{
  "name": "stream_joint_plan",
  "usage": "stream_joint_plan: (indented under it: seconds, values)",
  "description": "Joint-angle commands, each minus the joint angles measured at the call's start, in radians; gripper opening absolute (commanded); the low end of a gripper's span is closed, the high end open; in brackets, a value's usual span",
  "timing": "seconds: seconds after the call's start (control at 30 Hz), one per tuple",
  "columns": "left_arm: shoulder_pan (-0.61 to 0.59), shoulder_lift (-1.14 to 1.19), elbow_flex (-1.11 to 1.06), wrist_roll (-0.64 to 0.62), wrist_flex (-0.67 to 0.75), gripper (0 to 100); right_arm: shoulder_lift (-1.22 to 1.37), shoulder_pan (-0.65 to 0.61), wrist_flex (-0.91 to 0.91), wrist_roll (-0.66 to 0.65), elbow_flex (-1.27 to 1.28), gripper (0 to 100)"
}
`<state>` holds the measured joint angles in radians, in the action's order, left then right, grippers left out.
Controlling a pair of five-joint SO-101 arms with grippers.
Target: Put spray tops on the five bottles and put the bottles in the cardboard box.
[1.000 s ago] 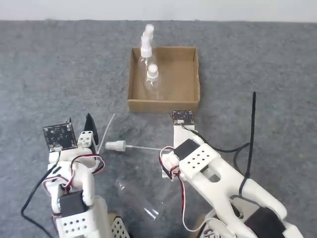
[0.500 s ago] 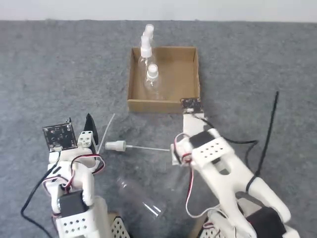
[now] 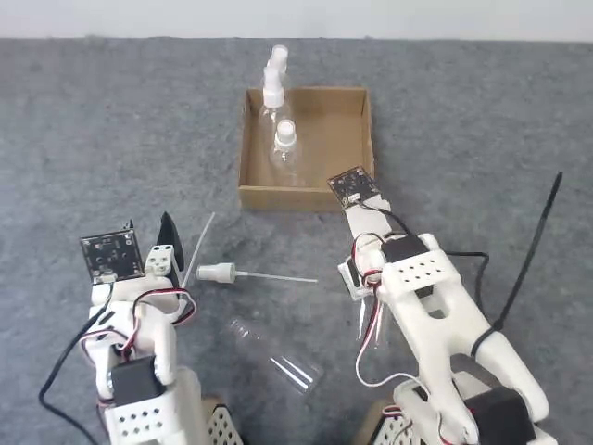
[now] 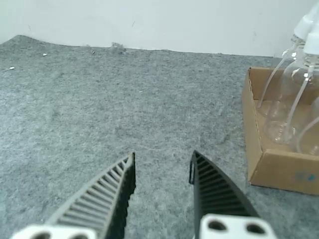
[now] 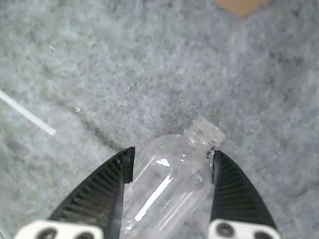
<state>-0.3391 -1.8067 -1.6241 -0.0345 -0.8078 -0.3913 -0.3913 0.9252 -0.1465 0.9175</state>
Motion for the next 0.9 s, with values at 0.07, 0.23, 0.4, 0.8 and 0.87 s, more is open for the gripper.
stream_joint_plan:
  seconds: [0.07,0.23,0.4,0.8,0.87]
  values:
    - [-0.008,-0.017,-0.027,0.017,0.087,17,-0.045,0.013,-0.038,-0.078,-0.017,16.0]
    - [-0.008,-0.017,-0.028,0.038,0.087,17,-0.048,0.013,-0.038,-0.107,-0.017,25.1]
    - [-0.008,-0.017,-0.028,0.038,0.087,17,-0.048,0.013,-0.028,-0.081,-0.031,30.3]
    - [-0.008,-0.017,-0.028,0.040,0.089,17,-0.039,0.016,0.268,0.206,-0.238,30.4]
    - [-0.008,-0.017,-0.028,0.041,0.089,17,-0.039,0.019,0.271,0.235,-0.235,30.3]
